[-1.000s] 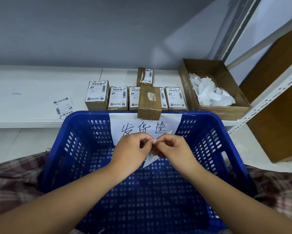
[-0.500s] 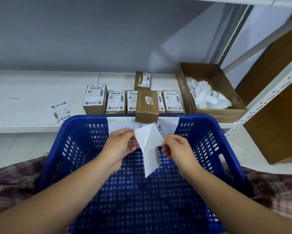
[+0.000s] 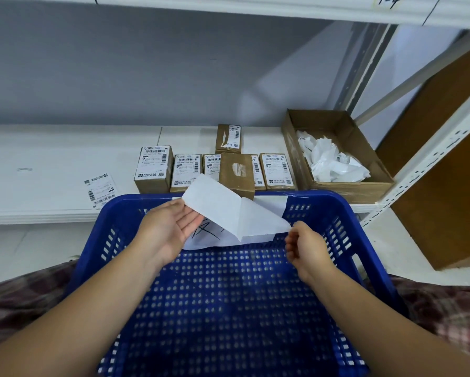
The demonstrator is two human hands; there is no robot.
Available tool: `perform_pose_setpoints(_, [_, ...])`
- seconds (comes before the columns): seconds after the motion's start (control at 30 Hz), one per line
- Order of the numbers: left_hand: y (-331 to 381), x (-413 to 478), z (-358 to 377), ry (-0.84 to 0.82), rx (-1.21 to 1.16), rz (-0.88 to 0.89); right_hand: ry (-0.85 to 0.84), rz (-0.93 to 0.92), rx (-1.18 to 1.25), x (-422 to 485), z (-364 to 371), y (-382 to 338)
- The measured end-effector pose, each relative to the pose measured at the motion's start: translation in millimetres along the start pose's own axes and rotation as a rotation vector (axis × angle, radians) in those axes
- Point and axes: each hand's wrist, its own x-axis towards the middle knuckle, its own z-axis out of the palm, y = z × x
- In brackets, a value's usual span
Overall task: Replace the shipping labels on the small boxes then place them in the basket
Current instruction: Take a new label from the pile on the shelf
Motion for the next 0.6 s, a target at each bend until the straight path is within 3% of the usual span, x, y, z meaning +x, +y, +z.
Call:
perform_pose_setpoints(0.27, [16.7,3.3,-5.5,0.015,-0.156,0.076,0.085,0.070,0.134,21.0,-11.7,14.8])
perform_pose_setpoints(0.4, [21.1,3.1,-5.7,-0.015,-0.152,0.089,0.014,0.009,0.260,19.8,-11.8,7.3])
perform_pose_setpoints(0.6, [18.5,-0.3,6.3,-0.135,-0.060,0.088,-0.007,-0.124,0.226,30.1,-8.7,-16.7])
